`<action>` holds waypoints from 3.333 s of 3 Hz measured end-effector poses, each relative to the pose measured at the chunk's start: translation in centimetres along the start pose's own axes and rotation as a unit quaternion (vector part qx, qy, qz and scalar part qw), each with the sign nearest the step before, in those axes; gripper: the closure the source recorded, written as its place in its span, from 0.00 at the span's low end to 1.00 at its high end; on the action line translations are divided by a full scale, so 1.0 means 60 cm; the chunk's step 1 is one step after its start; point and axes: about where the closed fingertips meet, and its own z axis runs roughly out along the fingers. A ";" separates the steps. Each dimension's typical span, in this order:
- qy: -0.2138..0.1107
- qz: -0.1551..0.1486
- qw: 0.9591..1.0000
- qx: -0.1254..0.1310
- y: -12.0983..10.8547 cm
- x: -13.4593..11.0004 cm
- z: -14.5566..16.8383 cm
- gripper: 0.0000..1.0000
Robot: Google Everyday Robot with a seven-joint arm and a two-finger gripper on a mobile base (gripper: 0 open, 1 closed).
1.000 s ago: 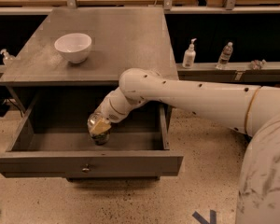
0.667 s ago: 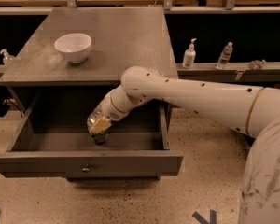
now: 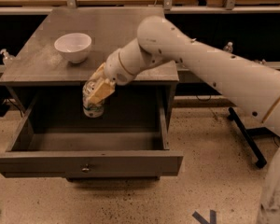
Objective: Pick 7up can from top drawer and place on counter
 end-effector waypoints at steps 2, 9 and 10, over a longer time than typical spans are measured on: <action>0.008 -0.043 0.999 -0.031 -0.075 -0.080 -0.097 1.00; 0.145 0.074 0.986 0.022 -0.253 0.009 -0.167 0.20; 0.144 0.074 0.987 0.023 -0.255 0.009 -0.160 0.00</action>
Offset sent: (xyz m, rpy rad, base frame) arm 0.0697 -0.0423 0.1740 -0.0663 -0.0568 0.1503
